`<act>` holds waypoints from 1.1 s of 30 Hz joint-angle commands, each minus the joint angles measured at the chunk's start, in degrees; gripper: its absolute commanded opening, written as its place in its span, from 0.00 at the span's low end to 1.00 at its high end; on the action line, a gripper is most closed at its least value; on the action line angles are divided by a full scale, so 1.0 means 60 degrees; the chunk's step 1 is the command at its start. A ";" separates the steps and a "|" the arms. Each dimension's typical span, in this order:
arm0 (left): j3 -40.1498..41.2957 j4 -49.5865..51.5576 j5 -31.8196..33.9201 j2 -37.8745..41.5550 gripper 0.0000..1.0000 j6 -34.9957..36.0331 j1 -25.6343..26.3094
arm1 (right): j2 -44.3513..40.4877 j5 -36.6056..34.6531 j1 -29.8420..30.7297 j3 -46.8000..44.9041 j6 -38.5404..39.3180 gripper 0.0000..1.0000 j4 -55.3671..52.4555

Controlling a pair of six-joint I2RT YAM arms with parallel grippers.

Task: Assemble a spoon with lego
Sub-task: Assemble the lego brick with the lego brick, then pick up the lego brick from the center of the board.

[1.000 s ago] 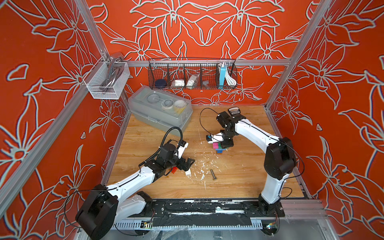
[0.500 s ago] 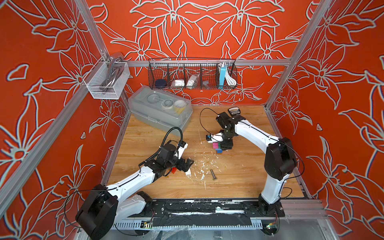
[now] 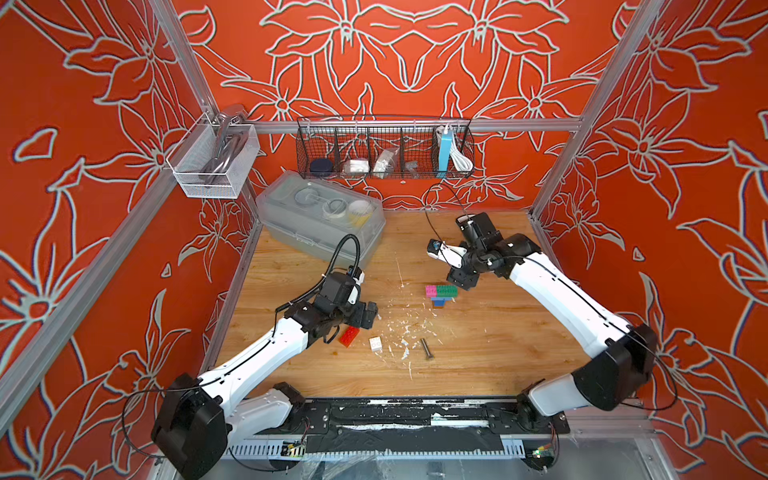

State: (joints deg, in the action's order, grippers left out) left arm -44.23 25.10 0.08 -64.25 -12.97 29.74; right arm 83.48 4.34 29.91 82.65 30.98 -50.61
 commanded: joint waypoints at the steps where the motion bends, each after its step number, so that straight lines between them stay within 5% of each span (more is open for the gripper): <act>1: -0.0484 0.2231 0.0461 -0.0312 0.98 -0.0755 0.0054 | -0.0518 0.0769 -0.0011 0.0081 -0.2166 0.77 0.0371; 11: 0.0435 0.2686 0.0466 -0.1371 0.87 -0.2033 0.0055 | -0.1669 0.1407 0.0033 0.0200 -0.3142 0.81 0.0440; 27: -0.0633 0.2818 0.1079 -0.3395 0.79 -0.1373 0.0021 | -0.1778 0.1680 0.0031 0.0126 -0.2796 0.83 0.0137; 33: -0.1298 0.2928 0.1169 -0.4140 0.55 -0.1194 -0.0063 | -0.1756 0.1579 0.0034 0.0126 -0.2753 0.84 0.0085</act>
State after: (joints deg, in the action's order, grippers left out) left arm -50.39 41.06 6.11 -88.29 -20.67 29.58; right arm 73.63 13.58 29.91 83.64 14.37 -48.97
